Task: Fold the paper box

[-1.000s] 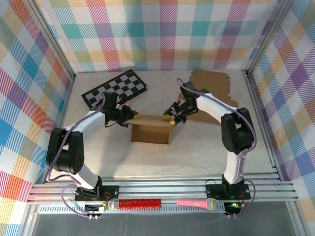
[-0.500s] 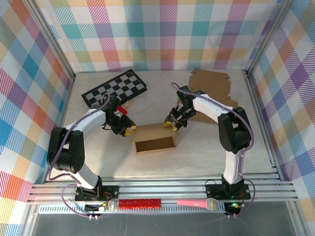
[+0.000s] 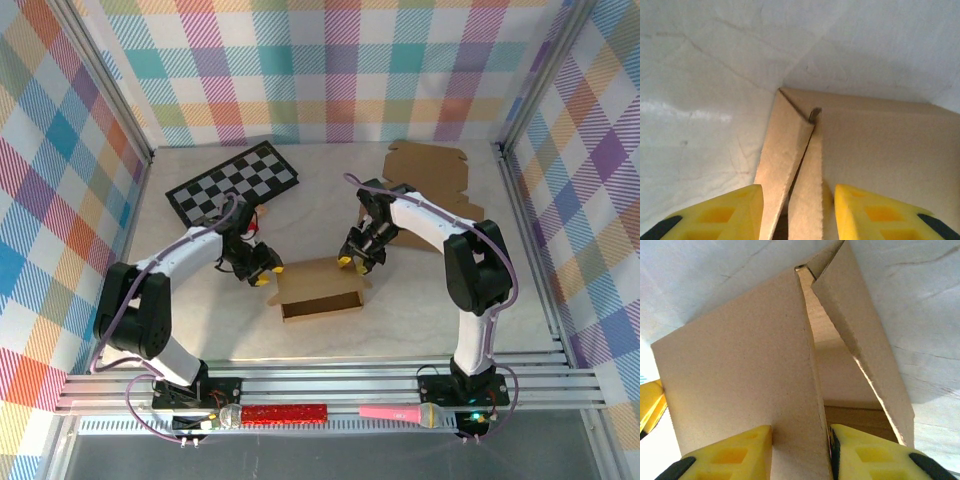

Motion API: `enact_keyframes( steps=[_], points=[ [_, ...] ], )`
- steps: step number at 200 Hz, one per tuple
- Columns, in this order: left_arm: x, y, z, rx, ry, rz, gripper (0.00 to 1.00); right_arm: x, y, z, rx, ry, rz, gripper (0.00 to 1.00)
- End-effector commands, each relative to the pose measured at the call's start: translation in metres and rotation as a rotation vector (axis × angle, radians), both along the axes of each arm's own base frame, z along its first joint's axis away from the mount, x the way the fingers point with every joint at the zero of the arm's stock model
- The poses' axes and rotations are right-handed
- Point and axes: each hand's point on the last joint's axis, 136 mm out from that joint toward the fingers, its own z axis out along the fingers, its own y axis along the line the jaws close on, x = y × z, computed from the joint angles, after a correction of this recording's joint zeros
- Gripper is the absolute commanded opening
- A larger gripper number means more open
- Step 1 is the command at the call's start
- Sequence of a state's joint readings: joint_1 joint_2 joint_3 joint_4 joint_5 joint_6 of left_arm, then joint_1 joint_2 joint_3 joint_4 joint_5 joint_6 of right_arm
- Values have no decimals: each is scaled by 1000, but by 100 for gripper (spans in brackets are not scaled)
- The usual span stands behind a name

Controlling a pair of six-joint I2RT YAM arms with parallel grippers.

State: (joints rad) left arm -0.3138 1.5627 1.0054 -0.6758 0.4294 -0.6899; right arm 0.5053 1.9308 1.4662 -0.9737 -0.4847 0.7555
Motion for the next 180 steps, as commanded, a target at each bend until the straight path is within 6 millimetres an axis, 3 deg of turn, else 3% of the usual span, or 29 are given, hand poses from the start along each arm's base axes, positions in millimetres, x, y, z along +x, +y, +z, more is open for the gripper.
enact_keyframes(
  steps=[1, 28, 54, 81, 112, 143, 180],
  points=[
    [-9, 2, 9, 24, -62, -22, 42, -7, -10, 8, -57, -18, 49, 35],
    [-20, 0, 16, 18, -132, -34, 45, -8, -12, 4, -78, -21, 62, 34],
    [-32, -19, 20, -48, -182, -62, 46, -8, -12, -1, -96, -22, 71, 31],
    [-51, -30, 5, -39, -147, -99, 46, -6, -11, -5, -109, -33, 69, 31],
    [-58, -18, -15, 64, -125, -101, 43, -3, -9, -1, -111, -44, 77, 31],
    [-49, -13, -18, 113, -152, -106, 41, -3, -18, 11, -148, -81, 127, 41],
    [-44, -15, -24, 121, -150, -108, 37, -9, -45, 19, -234, -127, 209, 56]
  ],
)
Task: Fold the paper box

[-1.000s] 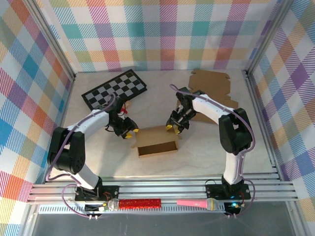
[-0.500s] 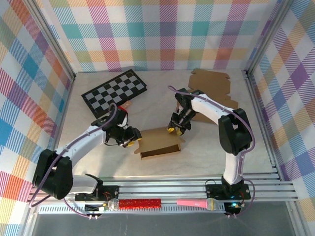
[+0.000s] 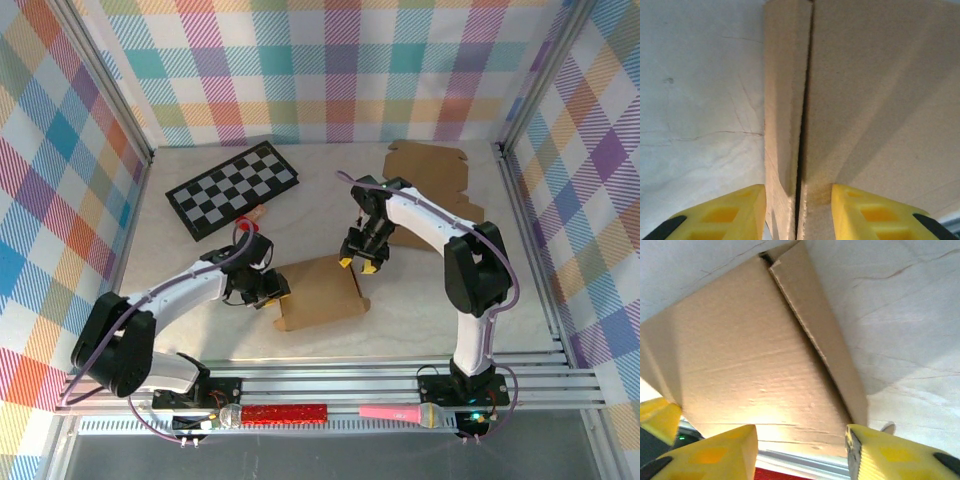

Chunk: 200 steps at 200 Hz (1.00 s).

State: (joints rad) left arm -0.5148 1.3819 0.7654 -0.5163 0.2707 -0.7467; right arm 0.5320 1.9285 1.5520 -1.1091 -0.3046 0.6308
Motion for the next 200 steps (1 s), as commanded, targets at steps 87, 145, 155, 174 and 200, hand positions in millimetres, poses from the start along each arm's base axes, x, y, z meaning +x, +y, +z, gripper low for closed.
enact_keyframes(
  steps=[87, 145, 155, 174, 200],
  points=[
    [14, -1, -6, 24, -56, 0, 30, -20, 1, -34, 87, 24, 117, 59],
    [23, -3, 2, -16, -121, 11, 20, -15, 6, -49, 141, 14, 82, 39],
    [24, -2, 2, -25, -124, 14, 18, -13, 6, -46, 174, 4, 64, 39],
    [24, 2, -3, -27, -119, 20, 16, -9, 0, -44, 214, -20, 35, 46],
    [23, 4, -7, -35, -110, 31, 16, 1, -3, -40, 334, -41, -24, 64]
  ],
)
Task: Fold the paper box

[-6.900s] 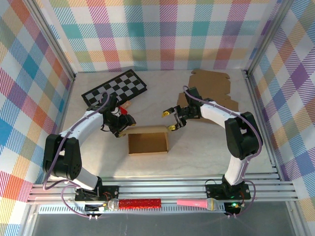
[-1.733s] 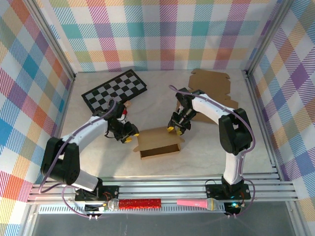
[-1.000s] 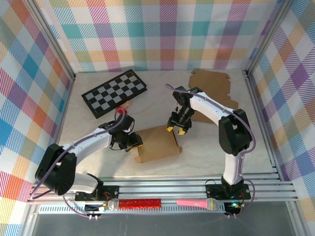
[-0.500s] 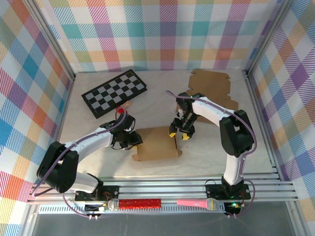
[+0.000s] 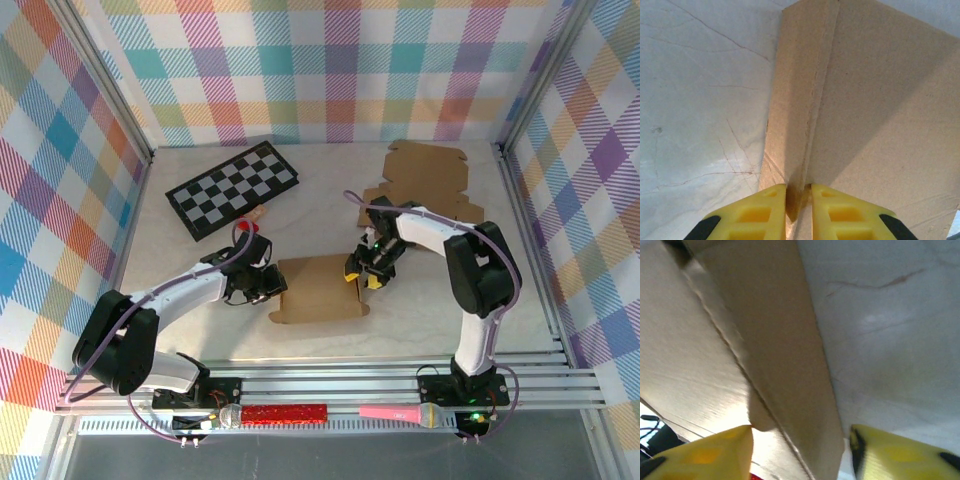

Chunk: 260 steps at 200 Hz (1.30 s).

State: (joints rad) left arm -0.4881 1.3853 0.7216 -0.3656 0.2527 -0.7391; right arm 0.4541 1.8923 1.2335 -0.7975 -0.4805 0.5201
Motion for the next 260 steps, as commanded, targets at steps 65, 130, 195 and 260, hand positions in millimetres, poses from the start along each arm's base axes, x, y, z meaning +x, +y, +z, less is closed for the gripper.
enact_keyframes(
  steps=[65, 130, 195, 260],
  points=[
    [-1, 12, -9, -16, -26, 15, 0, 29, 20, 9, 292, -92, -30, 74],
    [7, 26, -3, -132, -61, 63, 0, 39, 37, 30, 475, -133, 13, 78],
    [20, 23, -5, -196, -49, 65, 0, 41, 69, 40, 590, -102, 34, 71],
    [30, 22, 2, -217, -65, 49, 0, 53, 80, 51, 642, -70, -22, 59]
  ],
)
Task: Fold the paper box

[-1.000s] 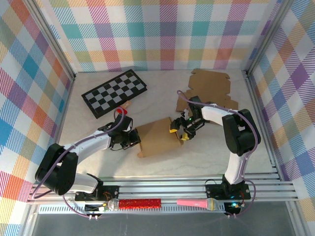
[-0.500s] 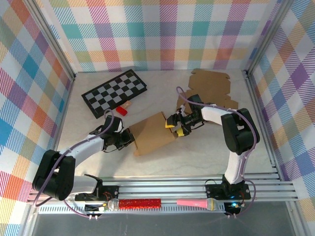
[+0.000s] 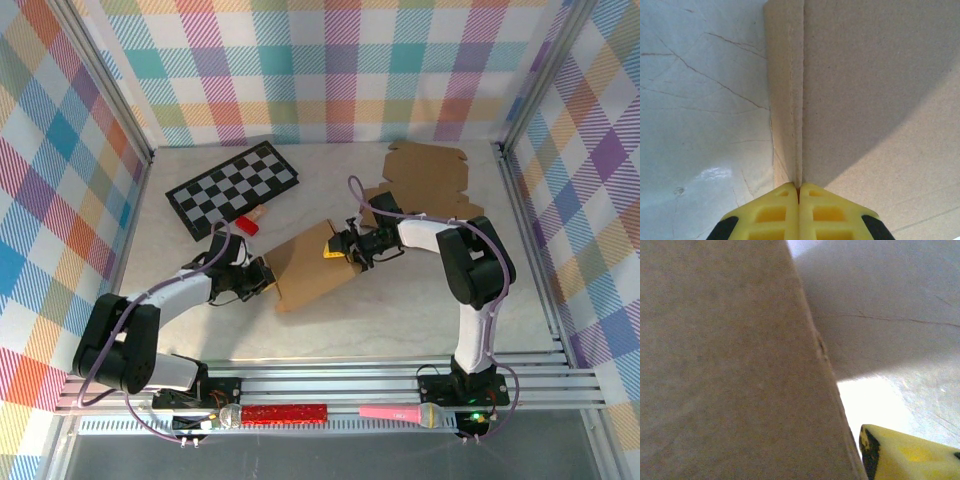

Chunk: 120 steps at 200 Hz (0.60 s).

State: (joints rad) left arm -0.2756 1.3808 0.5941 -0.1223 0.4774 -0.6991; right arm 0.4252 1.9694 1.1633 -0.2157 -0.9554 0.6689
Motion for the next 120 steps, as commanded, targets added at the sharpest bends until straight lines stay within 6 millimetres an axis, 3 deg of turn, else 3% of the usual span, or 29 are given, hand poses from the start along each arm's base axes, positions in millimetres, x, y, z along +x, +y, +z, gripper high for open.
enact_keyframes(
  steps=[1, 20, 35, 52, 70, 91, 120],
  points=[
    [5, 0, 4, -2, -9, -19, 0, 9, 10, 15, 68, 13, -4, 59],
    [11, 2, 17, 16, -43, -26, 16, 9, 10, 21, 68, 42, -24, 54],
    [18, 8, 38, 67, -118, -24, 23, 10, 10, 24, 61, 95, -49, 46],
    [23, 13, 77, 161, -268, -45, 30, 9, 7, 24, 44, 187, -96, 43],
    [24, 3, 121, 223, -470, -152, 32, 7, 5, 30, 38, 284, -144, 42],
    [7, -22, 153, 259, -672, -372, 34, 3, 1, 38, 17, 400, -202, 39],
    [-27, -50, 173, 284, -847, -669, 38, -14, -8, 44, -54, 595, -264, 37]
  ],
)
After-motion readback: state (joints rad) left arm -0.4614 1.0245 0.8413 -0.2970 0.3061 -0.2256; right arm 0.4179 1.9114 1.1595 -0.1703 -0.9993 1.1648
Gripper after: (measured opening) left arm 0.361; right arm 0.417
